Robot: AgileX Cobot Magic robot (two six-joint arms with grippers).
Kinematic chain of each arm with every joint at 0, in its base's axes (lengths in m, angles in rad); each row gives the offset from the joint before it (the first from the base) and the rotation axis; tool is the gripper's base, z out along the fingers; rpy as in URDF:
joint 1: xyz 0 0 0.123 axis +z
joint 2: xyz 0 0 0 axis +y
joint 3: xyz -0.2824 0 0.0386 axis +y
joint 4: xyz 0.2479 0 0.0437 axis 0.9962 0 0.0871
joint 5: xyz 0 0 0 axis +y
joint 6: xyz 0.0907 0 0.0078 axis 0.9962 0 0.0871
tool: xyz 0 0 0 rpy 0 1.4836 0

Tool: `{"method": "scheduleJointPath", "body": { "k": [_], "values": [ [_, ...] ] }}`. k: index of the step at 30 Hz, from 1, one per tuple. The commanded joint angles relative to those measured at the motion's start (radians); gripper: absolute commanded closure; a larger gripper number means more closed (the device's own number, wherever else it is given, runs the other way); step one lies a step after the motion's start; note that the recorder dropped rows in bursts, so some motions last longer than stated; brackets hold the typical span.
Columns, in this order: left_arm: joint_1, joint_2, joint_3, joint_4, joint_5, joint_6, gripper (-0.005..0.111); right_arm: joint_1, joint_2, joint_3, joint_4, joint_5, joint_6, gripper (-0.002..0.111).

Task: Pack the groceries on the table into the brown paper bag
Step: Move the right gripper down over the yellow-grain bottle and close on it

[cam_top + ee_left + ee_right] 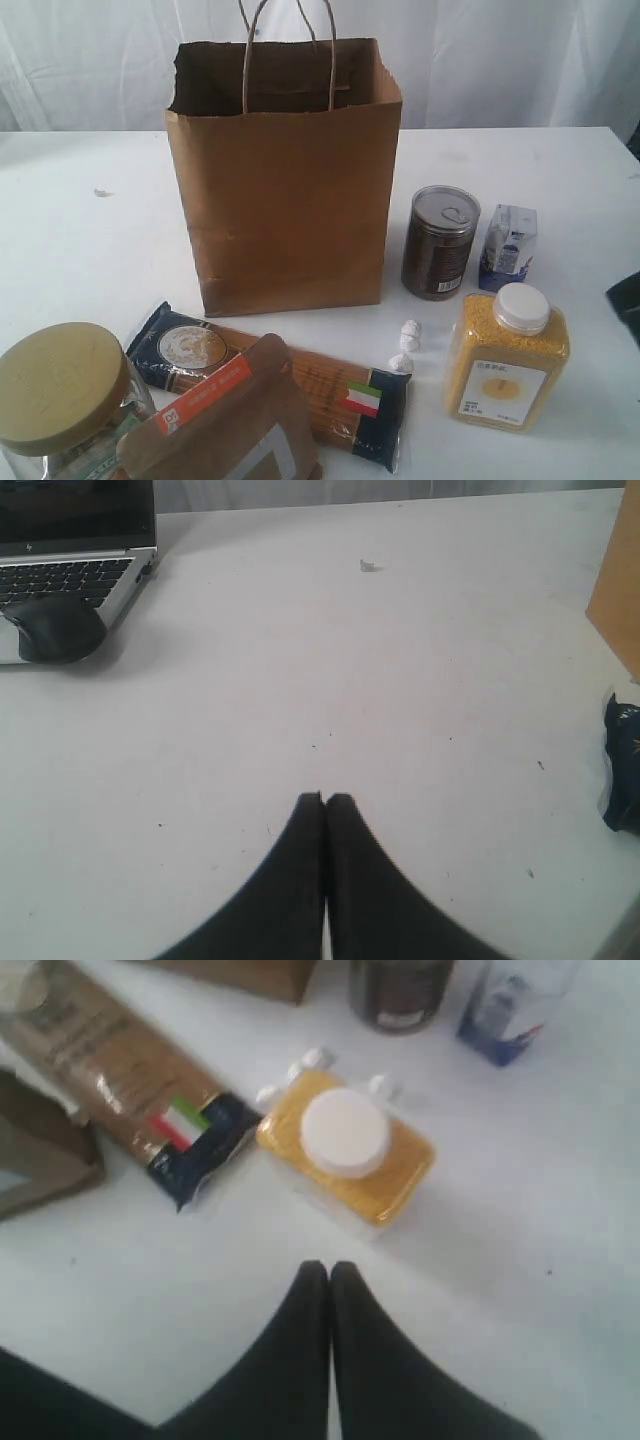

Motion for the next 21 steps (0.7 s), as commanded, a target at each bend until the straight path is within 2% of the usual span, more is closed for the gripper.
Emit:
{"method": "scheduleJointPath", "body": {
  "k": [1,5,7,10,17,21],
  "values": [
    [0.001,-0.004,0.004,-0.007,-0.005,-0.001,0.107,0.198,0.189,-0.060,-0.039,0.058,-0.002,0.108],
    [0.001,-0.004,0.004,-0.007,-0.005,-0.001,0.107,0.437,0.272,-0.072,-0.065,0.058,0.014,0.108],
    [0.001,-0.004,0.004,-0.007,-0.005,-0.001,0.107,0.496,0.284,-0.072,-0.085,0.058,0.010,0.108],
    [0.001,-0.004,0.004,-0.007,-0.005,-0.001,0.107,0.498,0.282,-0.072,-0.129,0.045,-0.053,0.108],
    [0.001,-0.004,0.004,-0.007,-0.005,-0.001,0.107,0.497,0.282,-0.072,-0.530,0.058,-0.037,0.108],
    [0.001,-0.004,0.004,-0.007,-0.005,-0.001,0.107,0.477,0.291,-0.082,-0.658,0.054,-0.011,0.108]
  ]
}}
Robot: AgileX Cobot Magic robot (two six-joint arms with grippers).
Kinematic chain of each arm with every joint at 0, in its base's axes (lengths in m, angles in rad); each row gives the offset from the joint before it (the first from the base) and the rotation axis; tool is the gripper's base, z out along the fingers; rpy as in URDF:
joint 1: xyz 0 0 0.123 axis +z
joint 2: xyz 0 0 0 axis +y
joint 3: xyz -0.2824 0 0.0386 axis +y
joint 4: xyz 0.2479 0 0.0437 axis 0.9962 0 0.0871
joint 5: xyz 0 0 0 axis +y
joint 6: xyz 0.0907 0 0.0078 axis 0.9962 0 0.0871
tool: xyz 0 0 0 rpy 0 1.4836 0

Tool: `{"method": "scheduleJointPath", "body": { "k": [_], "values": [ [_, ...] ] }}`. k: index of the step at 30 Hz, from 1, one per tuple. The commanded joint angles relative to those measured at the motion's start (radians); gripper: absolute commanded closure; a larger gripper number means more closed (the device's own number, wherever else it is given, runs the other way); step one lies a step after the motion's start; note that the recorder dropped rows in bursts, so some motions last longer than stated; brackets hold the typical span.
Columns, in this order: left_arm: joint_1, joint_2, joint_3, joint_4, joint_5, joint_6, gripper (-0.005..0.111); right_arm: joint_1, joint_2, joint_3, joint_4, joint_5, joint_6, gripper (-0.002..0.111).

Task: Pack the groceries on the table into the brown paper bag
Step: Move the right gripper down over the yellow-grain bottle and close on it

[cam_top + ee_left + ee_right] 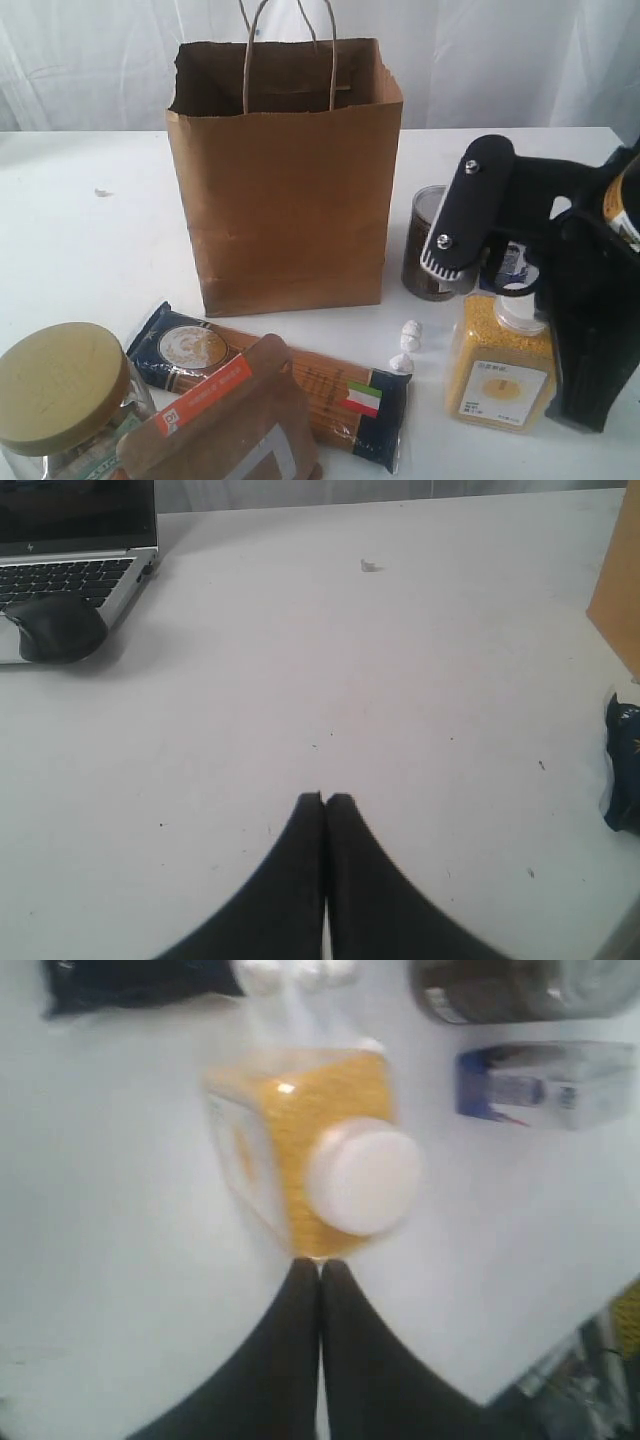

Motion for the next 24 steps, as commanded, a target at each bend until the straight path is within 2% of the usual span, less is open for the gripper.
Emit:
{"method": "scheduleJointPath", "body": {
  "k": [1,5,7,9,13,19,22,24],
  "values": [
    [0.001,-0.004,0.004,-0.007,-0.005,-0.001,0.107,-0.037,0.012,-0.033,-0.133,-0.006,0.010,0.108],
    [0.001,-0.004,0.004,-0.007,-0.005,-0.001,0.107,-0.150,0.042,-0.140,-0.131,-0.047,-0.026,0.108],
    [0.001,-0.004,0.004,-0.007,-0.005,-0.001,0.107,-0.235,0.071,-0.214,-0.066,-0.045,-0.068,0.108],
    [0.001,-0.004,0.004,-0.007,-0.005,-0.001,0.107,-0.319,0.107,-0.289,0.073,-0.014,-0.126,0.108],
    [0.001,-0.004,0.004,-0.007,-0.005,-0.001,0.107,-0.474,0.196,-0.355,0.485,0.004,-0.334,0.108],
    [0.001,-0.004,0.004,-0.007,-0.005,-0.001,0.107,-0.499,0.247,-0.334,0.534,0.004,-0.329,0.107],
    [0.001,-0.004,0.004,-0.007,-0.005,-0.001,0.107,-0.499,0.235,-0.313,0.534,0.004,-0.324,0.096],
    [0.001,-0.004,0.004,-0.007,-0.005,-0.001,0.107,-0.499,0.225,-0.286,0.534,0.004,-0.324,0.080]
  ]
}}
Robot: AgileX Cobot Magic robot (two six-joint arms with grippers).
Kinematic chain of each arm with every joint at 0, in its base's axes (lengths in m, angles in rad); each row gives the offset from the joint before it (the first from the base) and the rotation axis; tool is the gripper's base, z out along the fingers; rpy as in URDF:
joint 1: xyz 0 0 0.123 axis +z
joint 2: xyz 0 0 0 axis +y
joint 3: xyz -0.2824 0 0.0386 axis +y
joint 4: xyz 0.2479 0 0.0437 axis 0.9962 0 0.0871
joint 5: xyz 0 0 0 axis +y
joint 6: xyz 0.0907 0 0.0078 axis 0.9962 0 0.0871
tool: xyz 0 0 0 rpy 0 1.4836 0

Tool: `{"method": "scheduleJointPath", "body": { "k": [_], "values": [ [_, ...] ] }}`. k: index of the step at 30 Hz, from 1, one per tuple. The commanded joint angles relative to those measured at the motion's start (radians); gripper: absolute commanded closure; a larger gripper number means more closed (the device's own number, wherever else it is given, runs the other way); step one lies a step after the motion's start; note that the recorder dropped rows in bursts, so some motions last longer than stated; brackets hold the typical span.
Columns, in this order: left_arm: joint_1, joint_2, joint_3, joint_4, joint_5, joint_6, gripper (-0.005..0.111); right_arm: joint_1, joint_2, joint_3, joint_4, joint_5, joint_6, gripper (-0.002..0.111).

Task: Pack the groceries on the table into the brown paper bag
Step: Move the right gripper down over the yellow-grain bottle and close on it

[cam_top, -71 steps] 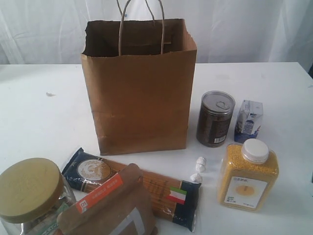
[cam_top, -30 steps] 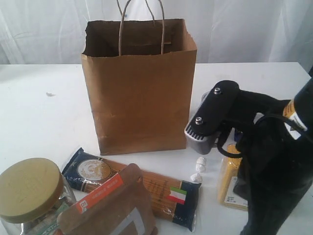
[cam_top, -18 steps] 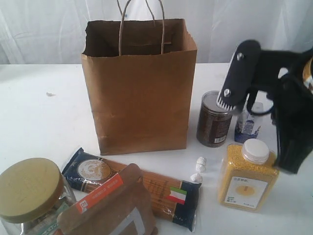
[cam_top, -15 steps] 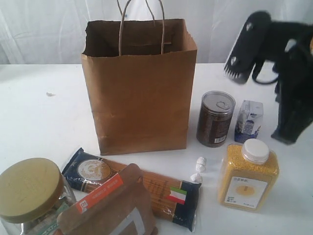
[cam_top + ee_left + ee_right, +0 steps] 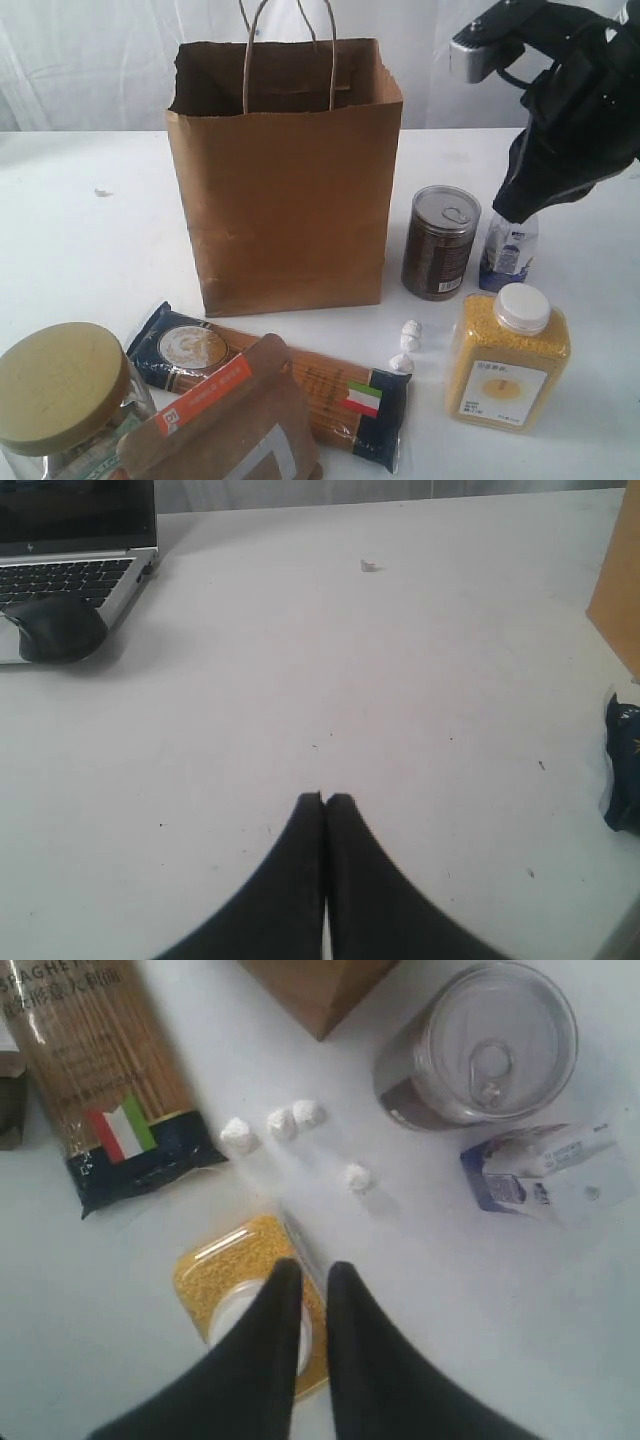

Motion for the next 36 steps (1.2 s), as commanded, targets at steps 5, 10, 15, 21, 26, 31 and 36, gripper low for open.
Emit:
{"method": "scheduleJointPath", "body": {
  "k": [5,10,15,21,26,31,36],
  "values": [
    [0.001,-0.004,0.004,-0.007,-0.005,-0.001,0.107,-0.007,-0.020,0.142,0.011,0.004,-0.012,0.027],
    [0.001,-0.004,0.004,-0.007,-0.005,-0.001,0.107,-0.007,-0.020,0.235,0.008,0.004,-0.056,0.012],
    [0.001,-0.004,0.004,-0.007,-0.005,-0.001,0.107,-0.007,-0.020,0.254,-0.001,0.004,-0.142,0.012],
    [0.001,-0.004,0.004,-0.007,-0.005,-0.001,0.107,-0.007,0.007,0.277,0.017,-0.159,-0.270,0.012],
    [0.001,-0.004,0.004,-0.007,-0.005,-0.001,0.107,-0.007,0.018,0.295,0.061,-0.202,-0.301,0.012],
    [0.001,-0.004,0.004,-0.007,-0.005,-0.001,0.107,-0.007,0.029,0.350,0.050,-0.199,-0.334,0.012],
    [0.001,-0.004,0.004,-0.007,-0.005,-0.001,0.107,-0.007,0.029,0.393,0.020,-0.257,-0.333,0.012]
  ]
}}
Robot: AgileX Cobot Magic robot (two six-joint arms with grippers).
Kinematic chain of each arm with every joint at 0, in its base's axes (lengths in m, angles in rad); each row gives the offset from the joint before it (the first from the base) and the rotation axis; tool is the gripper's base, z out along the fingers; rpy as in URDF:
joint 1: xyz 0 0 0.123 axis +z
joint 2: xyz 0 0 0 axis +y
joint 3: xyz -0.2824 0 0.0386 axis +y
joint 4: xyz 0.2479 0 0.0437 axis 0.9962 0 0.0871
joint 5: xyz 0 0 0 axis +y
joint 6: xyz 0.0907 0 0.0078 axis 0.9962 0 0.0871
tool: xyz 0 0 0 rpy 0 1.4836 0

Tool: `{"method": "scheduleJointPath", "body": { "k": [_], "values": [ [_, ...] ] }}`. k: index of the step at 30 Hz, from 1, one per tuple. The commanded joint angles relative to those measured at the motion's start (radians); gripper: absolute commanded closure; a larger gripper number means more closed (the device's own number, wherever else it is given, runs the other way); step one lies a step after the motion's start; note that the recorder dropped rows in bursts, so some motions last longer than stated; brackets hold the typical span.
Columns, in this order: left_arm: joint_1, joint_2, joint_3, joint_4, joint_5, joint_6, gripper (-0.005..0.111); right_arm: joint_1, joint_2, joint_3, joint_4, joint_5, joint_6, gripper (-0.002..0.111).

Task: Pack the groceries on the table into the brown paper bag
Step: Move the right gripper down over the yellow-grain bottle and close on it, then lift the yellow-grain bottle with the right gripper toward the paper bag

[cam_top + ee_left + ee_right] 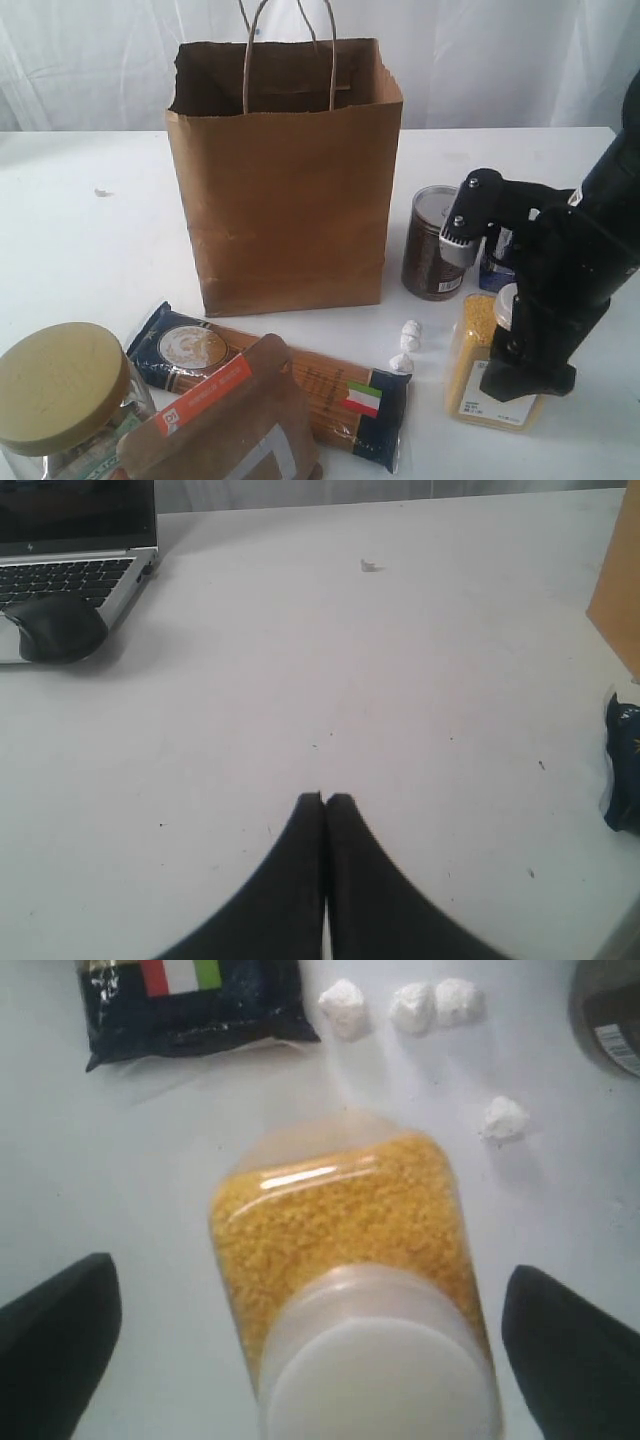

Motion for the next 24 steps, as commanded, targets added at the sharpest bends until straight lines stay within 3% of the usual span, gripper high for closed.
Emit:
{"method": "scheduleJointPath", "body": {
  "k": [1,16,19,24],
  "values": [
    [0.001,-0.004,0.004,-0.007,-0.005,-0.001,0.107,-0.005,-0.001,0.027,-0.033,-0.050,0.003,0.012],
    [0.001,-0.004,0.004,-0.007,-0.005,-0.001,0.107,-0.005,-0.001,0.027,-0.063,-0.015,0.191,0.014],
    [0.001,-0.004,0.004,-0.007,-0.005,-0.001,0.107,-0.005,-0.001,0.036,-0.054,-0.020,0.187,0.026],
    [0.001,-0.004,0.004,-0.007,-0.005,-0.001,0.107,-0.005,0.001,0.060,-0.079,-0.049,0.174,0.055]
  ]
}}
